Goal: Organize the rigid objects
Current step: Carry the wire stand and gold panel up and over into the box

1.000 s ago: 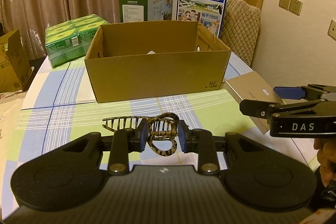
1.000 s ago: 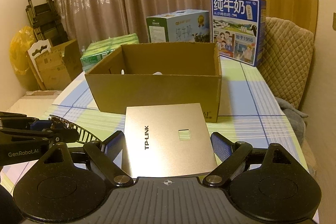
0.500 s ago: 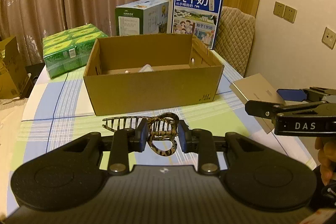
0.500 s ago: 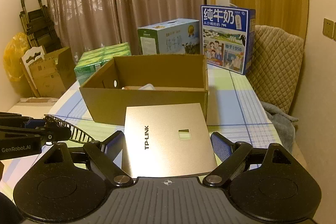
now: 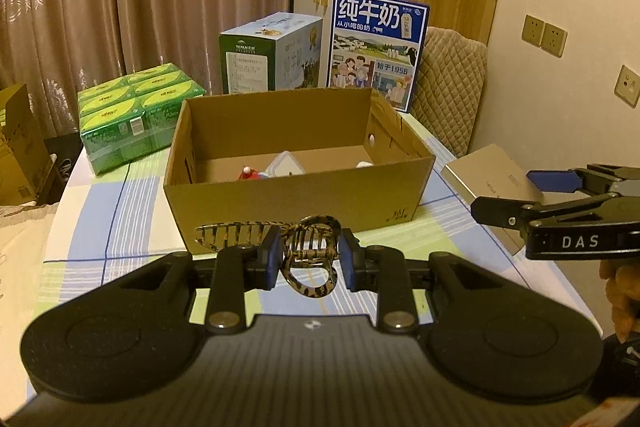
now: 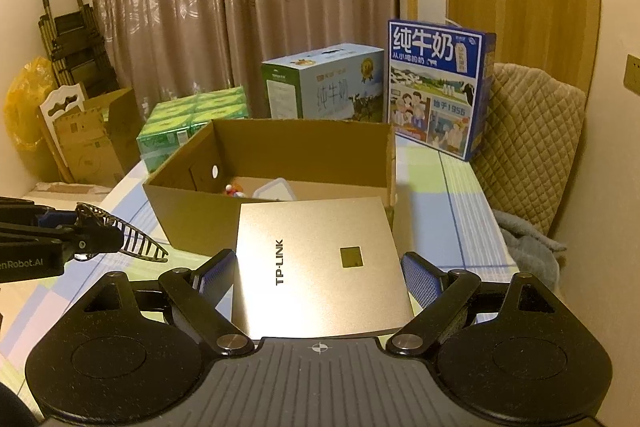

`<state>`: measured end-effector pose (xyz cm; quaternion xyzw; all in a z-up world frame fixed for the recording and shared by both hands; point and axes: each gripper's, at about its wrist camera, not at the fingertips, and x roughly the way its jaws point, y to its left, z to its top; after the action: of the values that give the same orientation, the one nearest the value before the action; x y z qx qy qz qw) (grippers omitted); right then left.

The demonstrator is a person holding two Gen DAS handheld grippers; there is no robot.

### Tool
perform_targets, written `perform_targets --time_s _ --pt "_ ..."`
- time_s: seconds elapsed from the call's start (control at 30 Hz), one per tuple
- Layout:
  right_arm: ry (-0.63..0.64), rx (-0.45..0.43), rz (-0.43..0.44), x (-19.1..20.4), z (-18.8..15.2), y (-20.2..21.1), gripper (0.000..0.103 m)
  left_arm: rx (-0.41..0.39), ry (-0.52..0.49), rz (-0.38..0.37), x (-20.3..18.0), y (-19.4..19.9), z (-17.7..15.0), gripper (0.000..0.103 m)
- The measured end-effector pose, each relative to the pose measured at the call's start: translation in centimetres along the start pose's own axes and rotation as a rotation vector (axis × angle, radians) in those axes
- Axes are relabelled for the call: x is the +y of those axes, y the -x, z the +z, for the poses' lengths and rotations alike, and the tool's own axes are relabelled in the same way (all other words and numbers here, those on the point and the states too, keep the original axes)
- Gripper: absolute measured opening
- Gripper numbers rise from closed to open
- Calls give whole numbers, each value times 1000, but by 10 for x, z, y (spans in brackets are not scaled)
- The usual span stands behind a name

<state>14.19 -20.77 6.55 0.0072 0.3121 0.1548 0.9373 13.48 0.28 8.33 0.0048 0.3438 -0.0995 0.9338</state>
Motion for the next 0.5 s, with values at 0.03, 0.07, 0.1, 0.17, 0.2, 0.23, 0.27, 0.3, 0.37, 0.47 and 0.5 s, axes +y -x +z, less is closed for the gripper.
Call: perform_targets --time_s 0.03,0.07,0.1,0.17,0.2,0.23,0.27,0.3,0.37,0.47,0.5 --pt "3 -1 0 -1 3 -2 86 -1 0 -1 1 -1 2 25" --pt "6 -2 -1 -1 5 -4 86 -2 -1 -2 2 -2 5 25" --pt "7 -2 0 0 8 -6 86 -2 -1 -4 2 -3 7 25" --pt "11 0 1 -2 12 -11 86 -3 -3 -9 3 -6 12 25" --pt "15 1 2 -2 15 -14 86 -3 -4 -10 4 -8 14 25" --pt "18 0 4 -2 17 -16 86 -3 -8 -10 4 -10 18 25" --pt "20 0 5 -2 19 -17 86 -4 -11 -10 5 -12 20 25" --pt "23 1 7 -2 21 -20 86 -4 -14 -10 6 -13 23 25" --pt "29 0 7 -2 24 -23 86 -6 -17 -11 8 -16 29 25" --pt "33 0 10 -2 29 -30 86 -7 -21 -12 11 -21 36 25" --pt "34 1 12 -2 31 -32 86 -7 -23 -11 11 -22 38 25"
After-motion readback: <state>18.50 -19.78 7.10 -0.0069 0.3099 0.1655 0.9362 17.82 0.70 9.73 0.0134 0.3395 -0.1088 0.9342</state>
